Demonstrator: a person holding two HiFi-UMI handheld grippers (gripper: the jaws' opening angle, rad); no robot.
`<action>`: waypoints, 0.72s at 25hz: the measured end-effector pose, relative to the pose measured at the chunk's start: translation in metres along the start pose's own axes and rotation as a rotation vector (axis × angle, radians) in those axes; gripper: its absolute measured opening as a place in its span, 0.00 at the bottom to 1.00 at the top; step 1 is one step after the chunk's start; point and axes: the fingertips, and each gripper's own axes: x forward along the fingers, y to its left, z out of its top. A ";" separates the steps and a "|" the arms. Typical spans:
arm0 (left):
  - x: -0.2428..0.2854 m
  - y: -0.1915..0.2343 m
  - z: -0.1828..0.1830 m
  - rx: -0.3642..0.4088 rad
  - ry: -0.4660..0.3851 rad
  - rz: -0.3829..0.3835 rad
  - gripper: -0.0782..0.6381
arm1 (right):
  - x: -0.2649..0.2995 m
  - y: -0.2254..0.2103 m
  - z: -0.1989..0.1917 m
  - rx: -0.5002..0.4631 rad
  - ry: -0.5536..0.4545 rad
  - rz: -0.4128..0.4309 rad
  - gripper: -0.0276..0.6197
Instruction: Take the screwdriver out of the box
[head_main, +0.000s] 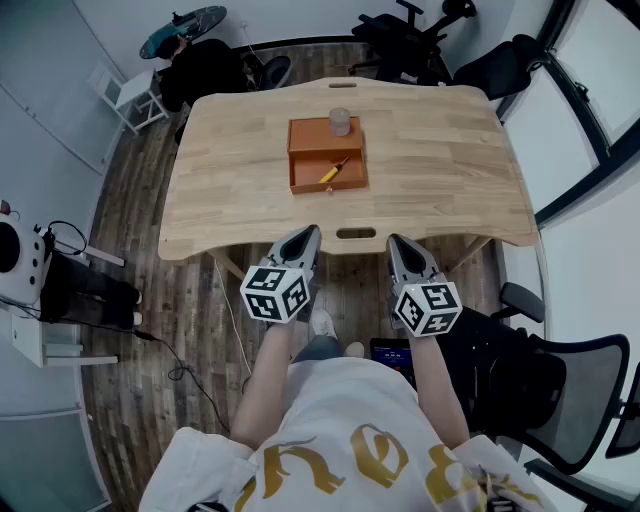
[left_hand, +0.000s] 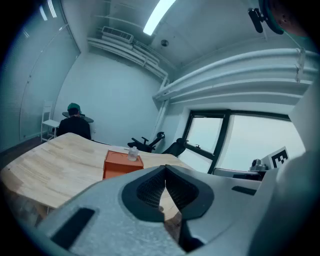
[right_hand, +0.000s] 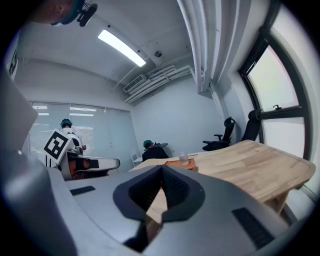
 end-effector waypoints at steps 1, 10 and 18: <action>-0.001 -0.001 -0.001 0.006 0.001 -0.003 0.12 | 0.000 0.001 -0.001 0.000 0.000 0.003 0.06; -0.017 -0.004 -0.006 -0.013 -0.003 -0.022 0.12 | -0.006 0.017 -0.009 0.010 0.007 0.029 0.06; -0.023 -0.004 -0.007 -0.008 0.004 -0.019 0.12 | -0.007 0.017 -0.010 0.082 -0.011 0.037 0.06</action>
